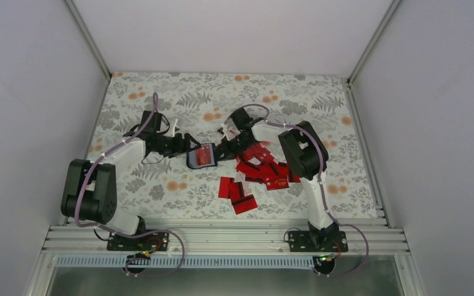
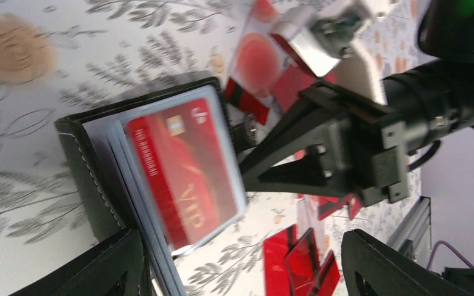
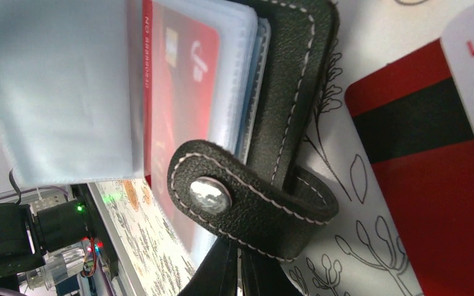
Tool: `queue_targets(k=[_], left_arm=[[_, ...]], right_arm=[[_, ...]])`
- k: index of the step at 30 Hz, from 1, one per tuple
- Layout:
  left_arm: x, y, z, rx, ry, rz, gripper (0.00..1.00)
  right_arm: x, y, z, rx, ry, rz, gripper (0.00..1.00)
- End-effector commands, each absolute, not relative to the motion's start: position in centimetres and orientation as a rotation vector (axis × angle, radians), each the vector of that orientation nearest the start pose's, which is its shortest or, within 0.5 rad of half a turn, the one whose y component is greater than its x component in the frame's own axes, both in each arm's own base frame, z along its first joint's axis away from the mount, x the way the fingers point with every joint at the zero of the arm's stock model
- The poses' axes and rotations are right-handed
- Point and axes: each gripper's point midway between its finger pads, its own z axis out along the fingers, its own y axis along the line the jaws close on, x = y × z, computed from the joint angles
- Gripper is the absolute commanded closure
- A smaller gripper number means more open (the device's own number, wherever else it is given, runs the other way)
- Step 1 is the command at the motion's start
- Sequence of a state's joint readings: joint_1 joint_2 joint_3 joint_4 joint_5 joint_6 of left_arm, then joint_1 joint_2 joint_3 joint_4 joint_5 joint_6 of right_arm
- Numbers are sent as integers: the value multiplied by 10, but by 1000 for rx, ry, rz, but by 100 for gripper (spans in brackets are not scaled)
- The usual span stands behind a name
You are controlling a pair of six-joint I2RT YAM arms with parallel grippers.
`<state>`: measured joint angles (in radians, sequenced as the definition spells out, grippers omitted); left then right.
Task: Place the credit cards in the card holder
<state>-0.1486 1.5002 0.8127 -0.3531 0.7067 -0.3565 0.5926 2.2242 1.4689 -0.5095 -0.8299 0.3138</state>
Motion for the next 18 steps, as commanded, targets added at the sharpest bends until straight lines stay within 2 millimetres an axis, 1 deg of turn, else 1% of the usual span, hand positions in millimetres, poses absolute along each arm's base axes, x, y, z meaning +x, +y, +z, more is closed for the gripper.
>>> queue_targets(k=[1, 3, 5, 11, 14, 16, 17, 18], left_arm=[[320, -180, 124, 65, 2531, -1200, 20], [322, -185, 128, 82, 2524, -1206, 20], [324, -191, 128, 97, 2525, -1212, 20], [328, -210, 110, 119, 2559, -1251, 20], [332, -222, 111, 151, 2558, -1261, 20], [337, -221, 120, 157, 2546, -1207, 20], [340, -216, 124, 154, 2548, -1150, 19], [344, -207, 126, 136, 2562, -1052, 17]], right_arm=[[310, 350, -20, -569, 2962, 1178, 96], [310, 350, -20, -567, 2960, 1179, 96], [310, 351, -18, -564, 2954, 1182, 96], [312, 352, -13, -556, 2941, 1199, 96], [313, 354, -9, -558, 2932, 1209, 96], [314, 354, -8, -558, 2931, 1208, 96], [313, 354, -7, -559, 2931, 1208, 96], [313, 354, -7, -558, 2931, 1207, 96]])
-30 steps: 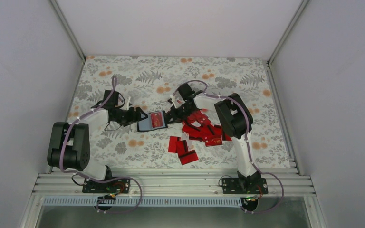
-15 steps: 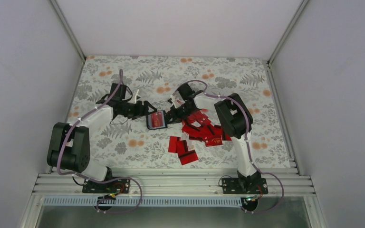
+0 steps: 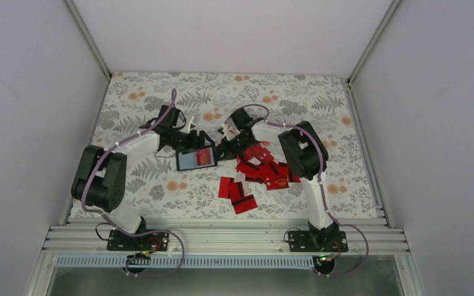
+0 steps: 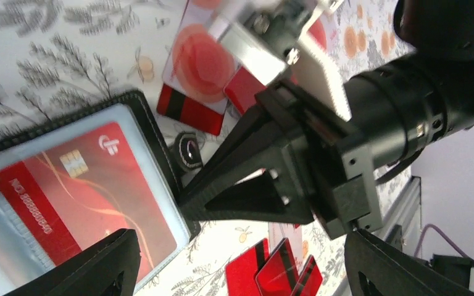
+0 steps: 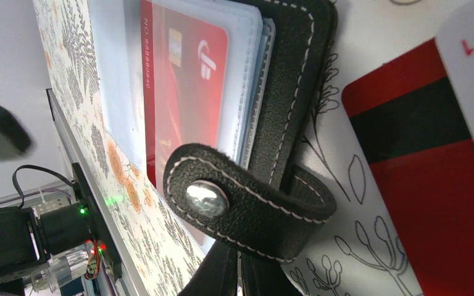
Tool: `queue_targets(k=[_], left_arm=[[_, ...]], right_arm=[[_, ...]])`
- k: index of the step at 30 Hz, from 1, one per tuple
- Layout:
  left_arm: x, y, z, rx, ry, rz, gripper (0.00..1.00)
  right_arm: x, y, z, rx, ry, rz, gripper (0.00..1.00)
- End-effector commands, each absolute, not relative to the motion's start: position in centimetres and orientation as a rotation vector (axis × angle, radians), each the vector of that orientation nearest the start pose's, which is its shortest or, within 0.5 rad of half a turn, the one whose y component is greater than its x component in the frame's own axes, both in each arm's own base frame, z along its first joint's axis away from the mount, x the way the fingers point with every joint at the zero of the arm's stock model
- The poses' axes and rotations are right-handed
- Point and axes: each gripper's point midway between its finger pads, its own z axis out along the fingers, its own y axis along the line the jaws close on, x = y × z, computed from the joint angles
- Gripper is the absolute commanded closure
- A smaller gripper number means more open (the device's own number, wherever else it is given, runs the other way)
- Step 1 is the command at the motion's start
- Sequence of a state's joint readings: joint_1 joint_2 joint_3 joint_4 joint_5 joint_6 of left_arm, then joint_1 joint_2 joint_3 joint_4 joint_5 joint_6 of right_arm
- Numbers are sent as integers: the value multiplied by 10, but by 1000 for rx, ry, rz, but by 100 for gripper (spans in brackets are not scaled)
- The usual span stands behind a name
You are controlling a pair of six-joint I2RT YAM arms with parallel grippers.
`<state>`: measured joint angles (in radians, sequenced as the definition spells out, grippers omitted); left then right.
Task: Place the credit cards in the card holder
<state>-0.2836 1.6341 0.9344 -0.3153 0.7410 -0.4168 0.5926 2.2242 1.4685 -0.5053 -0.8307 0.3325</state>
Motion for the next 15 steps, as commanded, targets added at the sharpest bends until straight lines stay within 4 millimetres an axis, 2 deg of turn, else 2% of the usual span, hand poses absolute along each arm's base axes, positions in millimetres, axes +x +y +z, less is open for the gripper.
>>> queue_targets(k=[1, 3, 5, 8, 11, 15], left_arm=[[348, -195, 126, 111, 2584, -952, 14], [351, -168, 120, 57, 2632, -794, 10], [347, -140, 104, -13, 2684, -706, 8], [332, -110, 76, -83, 2758, -655, 6], [324, -102, 59, -86, 2790, -662, 5], [325, -109, 48, -77, 2777, -770, 5]], right_arm=[[313, 354, -7, -558, 2931, 1204, 96], [312, 352, -8, -558, 2934, 1202, 96], [311, 352, -9, -562, 2937, 1203, 96], [313, 352, -9, -571, 2937, 1197, 96], [312, 352, -9, -576, 2937, 1198, 96], [310, 352, -13, -581, 2945, 1207, 96]])
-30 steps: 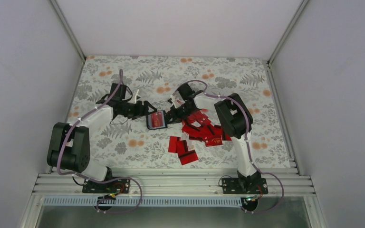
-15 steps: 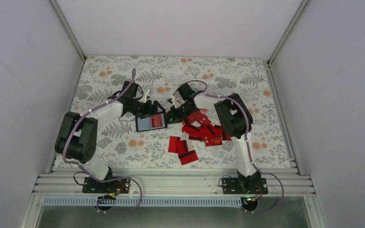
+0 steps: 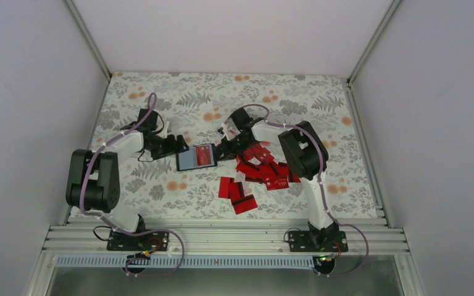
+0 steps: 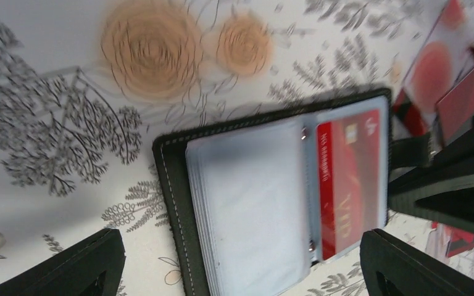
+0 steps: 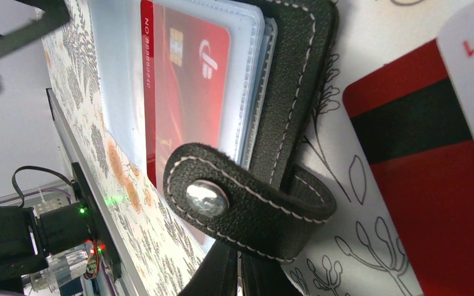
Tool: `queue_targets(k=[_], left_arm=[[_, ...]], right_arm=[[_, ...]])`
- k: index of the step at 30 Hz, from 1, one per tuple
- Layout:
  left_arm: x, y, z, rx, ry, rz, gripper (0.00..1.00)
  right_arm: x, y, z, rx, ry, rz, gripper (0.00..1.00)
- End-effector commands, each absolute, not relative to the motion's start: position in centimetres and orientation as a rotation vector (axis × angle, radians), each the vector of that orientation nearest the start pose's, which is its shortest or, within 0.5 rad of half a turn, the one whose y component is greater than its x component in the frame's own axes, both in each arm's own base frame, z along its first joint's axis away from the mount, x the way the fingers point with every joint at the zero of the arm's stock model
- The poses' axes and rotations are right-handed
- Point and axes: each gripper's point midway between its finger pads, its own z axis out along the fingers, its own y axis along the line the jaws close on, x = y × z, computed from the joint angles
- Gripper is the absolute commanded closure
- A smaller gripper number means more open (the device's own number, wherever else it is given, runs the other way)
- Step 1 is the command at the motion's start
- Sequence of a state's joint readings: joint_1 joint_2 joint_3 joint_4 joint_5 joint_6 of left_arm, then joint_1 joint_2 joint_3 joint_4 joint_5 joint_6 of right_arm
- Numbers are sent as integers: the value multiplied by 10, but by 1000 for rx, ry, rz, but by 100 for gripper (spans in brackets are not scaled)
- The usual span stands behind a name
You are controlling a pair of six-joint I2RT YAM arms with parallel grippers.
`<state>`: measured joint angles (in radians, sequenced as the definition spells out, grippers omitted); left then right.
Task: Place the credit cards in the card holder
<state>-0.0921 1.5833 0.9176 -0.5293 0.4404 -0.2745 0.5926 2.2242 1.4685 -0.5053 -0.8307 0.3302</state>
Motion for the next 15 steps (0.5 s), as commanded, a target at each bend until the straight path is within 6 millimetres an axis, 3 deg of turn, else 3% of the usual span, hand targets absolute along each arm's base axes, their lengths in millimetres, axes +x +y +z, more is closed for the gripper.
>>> queue_targets(k=[1, 8, 15], left_arm=[[327, -109, 46, -89, 2771, -797, 5], [327, -125, 37, -75, 2744, -983, 6], [327, -141, 50, -32, 2693, -1148, 7]], right_arm=[[309, 352, -13, -583, 2948, 1209, 96], [305, 348, -18, -599, 2960, 1199, 96], [308, 350, -18, -618, 2954, 1195, 96]])
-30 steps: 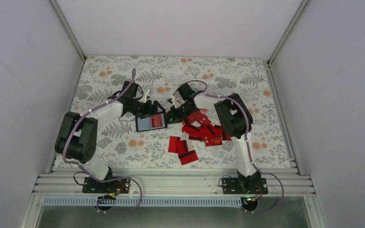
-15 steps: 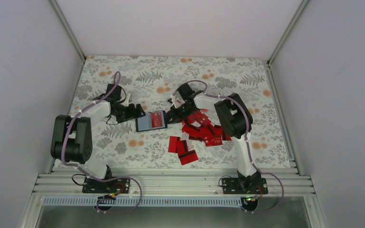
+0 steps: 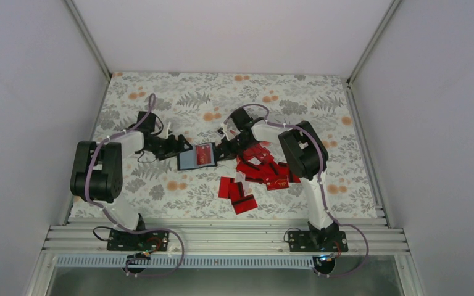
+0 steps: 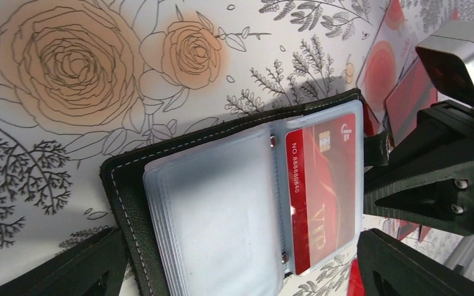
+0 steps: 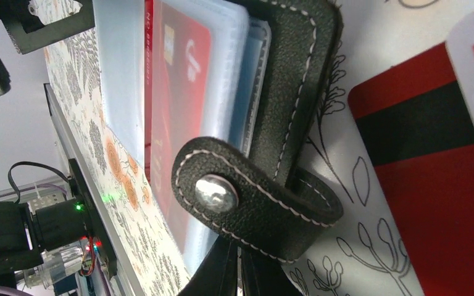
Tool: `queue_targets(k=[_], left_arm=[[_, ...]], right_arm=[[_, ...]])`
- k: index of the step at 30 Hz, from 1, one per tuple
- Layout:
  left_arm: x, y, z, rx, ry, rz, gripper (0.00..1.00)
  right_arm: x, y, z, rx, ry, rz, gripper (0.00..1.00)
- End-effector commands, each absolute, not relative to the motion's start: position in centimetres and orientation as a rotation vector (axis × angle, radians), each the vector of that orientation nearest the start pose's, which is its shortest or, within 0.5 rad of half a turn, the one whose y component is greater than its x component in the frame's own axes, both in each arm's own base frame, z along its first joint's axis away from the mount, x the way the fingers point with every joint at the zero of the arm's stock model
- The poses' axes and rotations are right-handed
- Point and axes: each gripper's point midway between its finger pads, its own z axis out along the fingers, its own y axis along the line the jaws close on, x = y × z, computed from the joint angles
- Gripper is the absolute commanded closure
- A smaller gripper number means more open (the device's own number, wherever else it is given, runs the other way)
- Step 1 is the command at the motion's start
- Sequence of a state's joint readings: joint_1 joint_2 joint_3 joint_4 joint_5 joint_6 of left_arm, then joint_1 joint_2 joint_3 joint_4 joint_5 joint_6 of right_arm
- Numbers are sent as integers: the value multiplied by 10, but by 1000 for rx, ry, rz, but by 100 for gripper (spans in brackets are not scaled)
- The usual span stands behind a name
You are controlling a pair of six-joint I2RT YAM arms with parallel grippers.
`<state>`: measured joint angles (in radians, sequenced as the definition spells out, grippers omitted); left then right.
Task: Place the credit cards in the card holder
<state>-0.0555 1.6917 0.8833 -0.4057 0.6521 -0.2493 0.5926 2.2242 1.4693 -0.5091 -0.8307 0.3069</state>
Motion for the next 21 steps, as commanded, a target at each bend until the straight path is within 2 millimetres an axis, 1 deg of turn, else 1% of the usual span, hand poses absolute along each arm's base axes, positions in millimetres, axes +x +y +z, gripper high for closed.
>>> queue_targets(k=[1, 10, 12, 16, 21], left_arm=[[327, -143, 54, -25, 2683, -1170, 8], [336, -156, 108, 20, 2557, -1309, 8], [338, -158, 117, 28, 2533, -1336, 8], [342, -161, 121, 30, 2519, -1370, 8], [341, -164, 121, 33, 2504, -1401, 8]], right_arm=[[309, 351, -18, -621, 2952, 1196, 96], [311, 355, -19, -628, 2948, 1213, 96], [312, 355, -18, -631, 2943, 1215, 96], [313, 355, -19, -632, 2942, 1217, 96], [314, 354, -19, -631, 2941, 1217, 96]])
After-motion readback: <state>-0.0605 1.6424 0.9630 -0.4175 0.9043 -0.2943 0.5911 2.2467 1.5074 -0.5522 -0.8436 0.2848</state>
